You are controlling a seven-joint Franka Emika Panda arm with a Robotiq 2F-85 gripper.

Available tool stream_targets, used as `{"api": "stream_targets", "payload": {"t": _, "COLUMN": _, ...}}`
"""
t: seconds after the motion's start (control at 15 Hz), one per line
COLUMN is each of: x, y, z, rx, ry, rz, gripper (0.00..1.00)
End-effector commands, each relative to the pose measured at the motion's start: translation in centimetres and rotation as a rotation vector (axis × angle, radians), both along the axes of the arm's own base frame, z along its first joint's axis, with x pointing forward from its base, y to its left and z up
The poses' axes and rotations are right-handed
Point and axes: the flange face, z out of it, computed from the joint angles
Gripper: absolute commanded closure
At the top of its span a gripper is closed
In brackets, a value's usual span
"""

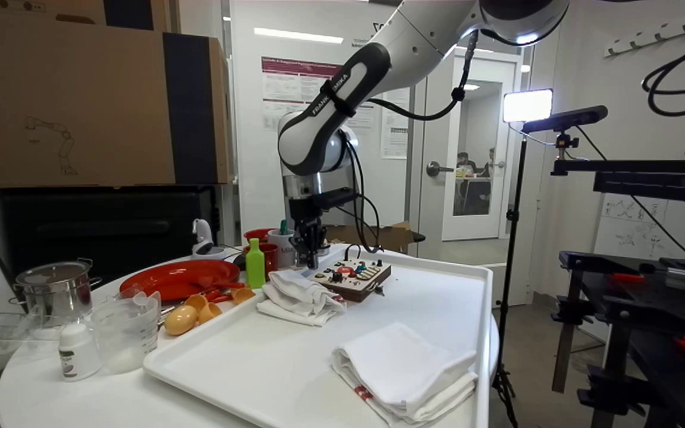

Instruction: Push a button on the board

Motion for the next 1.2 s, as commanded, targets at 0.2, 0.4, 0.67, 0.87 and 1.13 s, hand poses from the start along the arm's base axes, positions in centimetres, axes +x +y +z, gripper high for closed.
{"api": "stream_targets", "payload": {"t": 0.2, "x": -1.1, "y": -0.3, "z": 1.5, "rx": -0.001, "ry": 0.036, "rz": -0.012, "gripper": 1.0}}
{"api": "stream_targets", "payload": {"t": 0.4, "x": -1.6, "y": 0.1, "z": 1.5, "rx": 0.007, "ry": 0.054, "rz": 0.046, "gripper": 1.0}}
{"api": "stream_targets", "payload": {"t": 0.67, "x": -1.8, "y": 1.1, "z": 1.5, "rx": 0.011, "ry": 0.074, "rz": 0.205, "gripper": 1.0}}
{"api": "stream_targets", "payload": {"t": 0.87, "x": -1.9, "y": 1.4, "z": 1.3, "rx": 0.005, "ry": 0.086, "rz": 0.258, "gripper": 1.0}}
{"api": "stream_targets", "payload": {"t": 1.13, "x": -1.8, "y": 1.1, "z": 1.0, "rx": -0.01, "ry": 0.097, "rz": 0.247, "gripper": 1.0}}
